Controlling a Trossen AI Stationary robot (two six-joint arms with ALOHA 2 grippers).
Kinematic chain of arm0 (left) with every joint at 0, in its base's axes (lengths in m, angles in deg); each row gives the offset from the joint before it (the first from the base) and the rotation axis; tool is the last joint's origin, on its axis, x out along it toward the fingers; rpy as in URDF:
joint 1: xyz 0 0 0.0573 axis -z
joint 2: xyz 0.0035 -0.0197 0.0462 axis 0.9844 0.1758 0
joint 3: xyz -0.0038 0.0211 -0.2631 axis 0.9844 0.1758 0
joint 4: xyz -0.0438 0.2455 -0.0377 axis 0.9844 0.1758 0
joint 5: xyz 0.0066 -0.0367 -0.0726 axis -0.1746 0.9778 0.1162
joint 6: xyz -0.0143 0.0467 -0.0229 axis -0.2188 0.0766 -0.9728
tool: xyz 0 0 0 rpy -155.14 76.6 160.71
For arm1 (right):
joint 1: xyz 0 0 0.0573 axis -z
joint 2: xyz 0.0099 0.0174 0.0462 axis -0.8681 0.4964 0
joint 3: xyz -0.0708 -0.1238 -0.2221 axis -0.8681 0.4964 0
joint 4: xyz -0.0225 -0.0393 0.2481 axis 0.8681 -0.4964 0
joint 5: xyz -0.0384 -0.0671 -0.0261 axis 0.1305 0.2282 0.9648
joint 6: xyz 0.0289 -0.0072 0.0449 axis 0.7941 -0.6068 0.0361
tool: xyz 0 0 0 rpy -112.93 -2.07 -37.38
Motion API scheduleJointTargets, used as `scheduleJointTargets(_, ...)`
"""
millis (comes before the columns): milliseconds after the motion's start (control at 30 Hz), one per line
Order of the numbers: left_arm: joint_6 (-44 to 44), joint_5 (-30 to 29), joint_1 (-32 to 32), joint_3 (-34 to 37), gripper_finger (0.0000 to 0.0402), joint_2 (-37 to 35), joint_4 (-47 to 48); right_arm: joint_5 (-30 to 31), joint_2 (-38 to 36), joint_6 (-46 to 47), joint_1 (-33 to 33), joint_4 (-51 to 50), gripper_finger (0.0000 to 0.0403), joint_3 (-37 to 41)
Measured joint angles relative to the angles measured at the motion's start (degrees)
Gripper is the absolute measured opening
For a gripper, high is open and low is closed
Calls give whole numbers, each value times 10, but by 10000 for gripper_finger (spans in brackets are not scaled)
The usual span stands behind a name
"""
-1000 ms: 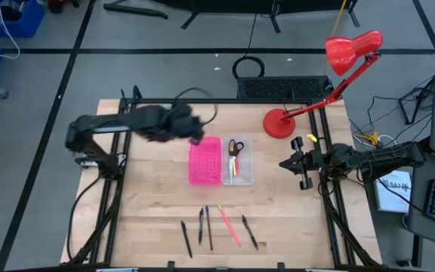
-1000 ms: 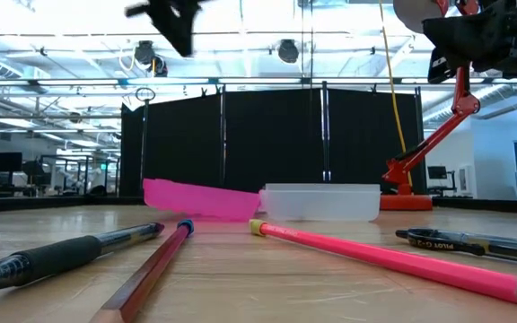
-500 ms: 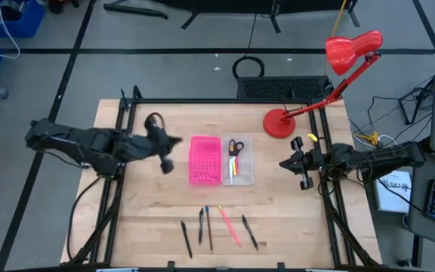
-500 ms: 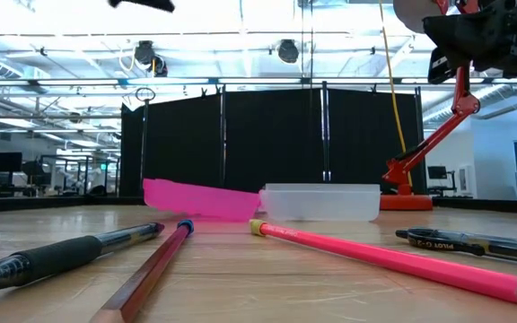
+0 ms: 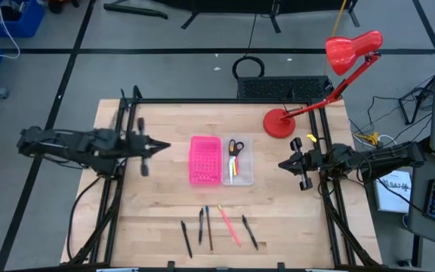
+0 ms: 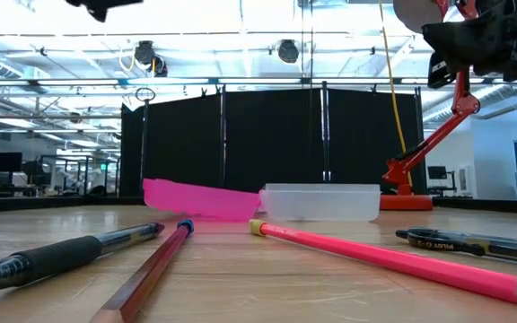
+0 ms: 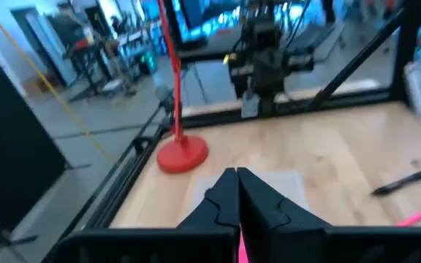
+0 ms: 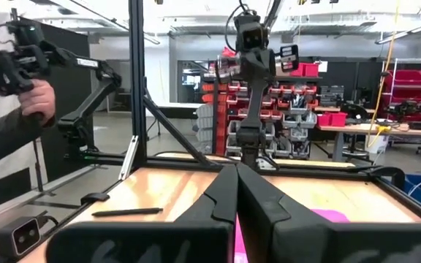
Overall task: Pick & place school supplies into a supply box
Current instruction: Put the right transparent black pen into the supply box
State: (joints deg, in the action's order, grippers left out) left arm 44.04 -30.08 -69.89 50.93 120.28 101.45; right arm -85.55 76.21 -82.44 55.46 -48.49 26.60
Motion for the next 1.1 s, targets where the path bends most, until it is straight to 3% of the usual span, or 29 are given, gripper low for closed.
scheduleJointTargets(133,-1,-6,16,42,4,-81,2,1,0,-5,0,3,0,0)
scheduleJointTargets(333,-5,59,18,125,3,-155,-21,1,0,-2,0,51,0,0)
scheduleJointTargets(533,-11,-7,17,202,10,-167,-55,1,0,-2,0,64,0,0)
scheduleJointTargets(667,-3,88,17,227,4,-167,-45,3,0,-9,0,71,0,0)
scheduleJointTargets(867,88,117,12,251,3,-176,-113,4,0,-18,0,95,0,0)
scheduleJointTargets(1100,109,174,-37,257,3,-240,-118,4,0,-19,0,91,0,0)
